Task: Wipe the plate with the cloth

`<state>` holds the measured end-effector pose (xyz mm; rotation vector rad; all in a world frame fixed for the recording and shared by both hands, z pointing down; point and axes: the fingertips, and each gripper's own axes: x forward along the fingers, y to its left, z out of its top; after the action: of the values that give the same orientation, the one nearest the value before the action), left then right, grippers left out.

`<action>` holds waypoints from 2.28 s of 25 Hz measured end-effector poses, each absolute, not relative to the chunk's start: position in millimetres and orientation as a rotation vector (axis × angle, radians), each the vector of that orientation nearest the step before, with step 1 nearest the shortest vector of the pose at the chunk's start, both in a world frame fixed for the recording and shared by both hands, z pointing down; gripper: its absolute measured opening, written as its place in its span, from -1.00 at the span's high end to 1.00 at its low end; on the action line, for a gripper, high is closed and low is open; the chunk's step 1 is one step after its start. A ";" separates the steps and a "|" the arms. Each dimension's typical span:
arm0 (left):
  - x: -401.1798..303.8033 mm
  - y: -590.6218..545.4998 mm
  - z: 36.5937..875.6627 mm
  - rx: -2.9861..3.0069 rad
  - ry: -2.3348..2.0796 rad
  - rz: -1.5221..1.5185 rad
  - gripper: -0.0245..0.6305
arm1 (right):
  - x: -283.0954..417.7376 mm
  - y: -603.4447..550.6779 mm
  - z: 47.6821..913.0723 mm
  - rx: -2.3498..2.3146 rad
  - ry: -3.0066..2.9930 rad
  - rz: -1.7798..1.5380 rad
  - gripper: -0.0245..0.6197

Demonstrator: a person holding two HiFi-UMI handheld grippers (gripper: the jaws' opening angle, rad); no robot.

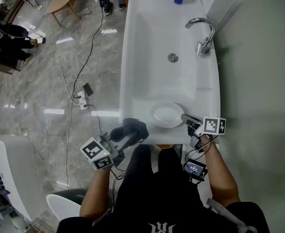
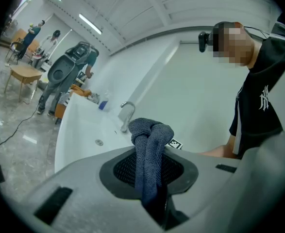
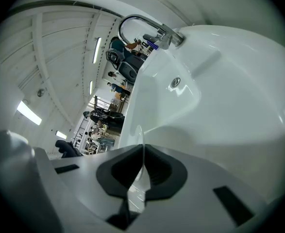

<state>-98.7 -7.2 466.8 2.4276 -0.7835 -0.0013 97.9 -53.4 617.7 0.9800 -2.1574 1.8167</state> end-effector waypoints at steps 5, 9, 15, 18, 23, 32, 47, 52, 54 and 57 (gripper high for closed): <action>-99.1 -3.6 468.7 2.430 -0.778 -0.002 0.73 | 98.2 -53.8 634.4 0.984 -2.104 1.851 0.90; -100.0 -2.9 473.5 2.418 -0.787 -0.004 0.73 | 99.2 -55.0 647.5 0.984 -2.064 1.851 0.89; -99.3 -2.4 476.7 2.411 -0.784 0.001 0.73 | 97.8 -56.8 661.1 0.968 -2.008 1.796 0.89; -99.6 -2.9 474.4 2.416 -0.787 -0.004 0.73 | 96.7 -56.9 664.4 0.966 -1.996 1.757 0.89; -100.2 -2.0 473.5 2.420 -0.794 -0.005 0.73 | 94.5 -58.4 669.5 0.954 -1.982 1.651 0.89; -100.3 -1.7 473.2 2.427 -0.799 -0.004 0.73 | 98.2 -63.9 678.1 0.988 -1.931 1.431 0.82; -95.6 0.6 436.6 2.498 -0.762 -0.058 0.73 | 136.3 -63.9 508.6 1.246 -2.509 1.220 0.91; -92.0 2.2 399.4 2.564 -0.762 -0.119 0.73 | 121.7 -37.2 394.6 1.183 -2.873 0.922 0.91; -87.7 2.8 388.8 2.584 -0.750 -0.150 0.73 | 115.8 -28.5 365.7 1.170 -2.975 0.825 0.91; -81.5 4.1 378.4 2.584 -0.734 -0.197 0.73 | 106.9 -19.0 345.7 1.148 -3.048 0.745 0.91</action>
<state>-81.5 4.1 378.4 2.5835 -0.7338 -0.1967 106.9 -19.0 345.7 1.1478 -3.0478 0.7450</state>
